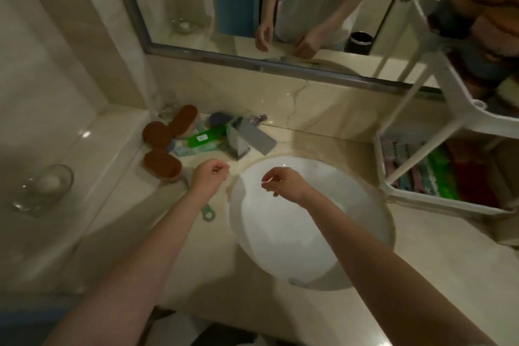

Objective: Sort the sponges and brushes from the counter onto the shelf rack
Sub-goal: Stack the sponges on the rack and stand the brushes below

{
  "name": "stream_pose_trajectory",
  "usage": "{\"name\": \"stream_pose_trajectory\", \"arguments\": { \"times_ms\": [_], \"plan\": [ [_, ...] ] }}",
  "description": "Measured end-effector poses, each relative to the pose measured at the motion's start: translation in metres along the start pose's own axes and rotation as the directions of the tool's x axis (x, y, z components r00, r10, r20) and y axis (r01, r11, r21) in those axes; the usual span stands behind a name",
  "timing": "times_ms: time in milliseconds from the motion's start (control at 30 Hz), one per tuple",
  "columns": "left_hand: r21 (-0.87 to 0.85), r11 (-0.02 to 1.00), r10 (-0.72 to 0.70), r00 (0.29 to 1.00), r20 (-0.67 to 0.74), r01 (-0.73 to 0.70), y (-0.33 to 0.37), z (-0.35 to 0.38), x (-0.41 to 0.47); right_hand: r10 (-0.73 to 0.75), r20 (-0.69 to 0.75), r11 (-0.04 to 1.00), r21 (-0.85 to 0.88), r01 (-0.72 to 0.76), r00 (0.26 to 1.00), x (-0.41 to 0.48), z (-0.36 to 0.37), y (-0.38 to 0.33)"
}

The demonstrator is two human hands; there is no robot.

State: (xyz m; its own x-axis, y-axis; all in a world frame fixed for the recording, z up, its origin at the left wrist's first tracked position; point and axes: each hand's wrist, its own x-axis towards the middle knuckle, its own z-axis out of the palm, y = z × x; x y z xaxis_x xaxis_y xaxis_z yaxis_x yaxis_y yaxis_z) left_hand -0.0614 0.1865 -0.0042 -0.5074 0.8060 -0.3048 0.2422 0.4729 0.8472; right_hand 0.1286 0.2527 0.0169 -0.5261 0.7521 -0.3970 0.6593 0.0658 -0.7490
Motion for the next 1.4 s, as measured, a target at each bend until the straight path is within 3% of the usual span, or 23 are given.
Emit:
{"name": "stream_pose_trajectory", "arguments": {
  "times_ms": [233,300,367,467,667,867,1100,1267,1400],
  "plan": [
    [0.187,0.982,0.028,0.986,-0.165,0.004,-0.048,-0.09,0.032,0.057,0.108,0.971,-0.238,-0.03,0.992,0.044,0.09,-0.045],
    [0.357,0.934,0.093,0.981,-0.172,-0.026,-0.053,-0.106,0.04,0.088,0.121,0.948,-0.316,-0.046,0.989,0.05,0.112,-0.055],
    [0.574,0.816,0.169,0.979,-0.118,-0.072,-0.057,-0.119,0.049,0.108,0.094,0.913,-0.402,-0.062,0.99,0.054,0.132,-0.062],
    [0.729,0.669,0.173,0.984,0.037,-0.145,-0.059,-0.131,0.061,0.138,0.018,0.852,-0.512,-0.11,0.99,0.053,0.152,-0.067],
    [0.82,0.508,0.06,0.96,0.273,-0.264,-0.066,-0.132,0.077,0.119,-0.052,0.839,-0.528,-0.128,0.992,0.053,0.175,-0.066],
    [0.87,0.4,0.065,0.956,0.287,-0.288,-0.073,-0.126,0.084,0.208,-0.08,0.862,-0.455,-0.222,0.975,0.06,0.179,-0.074],
    [0.853,0.438,0.094,0.958,0.27,-0.283,-0.084,-0.128,0.085,0.276,0.039,0.882,-0.407,-0.237,0.96,0.07,0.166,-0.078],
    [0.779,0.599,0.112,0.982,0.149,-0.186,-0.08,-0.129,0.072,0.278,0.041,0.924,-0.284,-0.255,0.96,0.076,0.158,-0.065],
    [0.615,0.787,0.061,0.998,-0.002,-0.047,-0.066,-0.122,0.058,0.202,-0.014,0.979,-0.016,-0.202,0.979,0.067,0.136,-0.058]
  ]
}}
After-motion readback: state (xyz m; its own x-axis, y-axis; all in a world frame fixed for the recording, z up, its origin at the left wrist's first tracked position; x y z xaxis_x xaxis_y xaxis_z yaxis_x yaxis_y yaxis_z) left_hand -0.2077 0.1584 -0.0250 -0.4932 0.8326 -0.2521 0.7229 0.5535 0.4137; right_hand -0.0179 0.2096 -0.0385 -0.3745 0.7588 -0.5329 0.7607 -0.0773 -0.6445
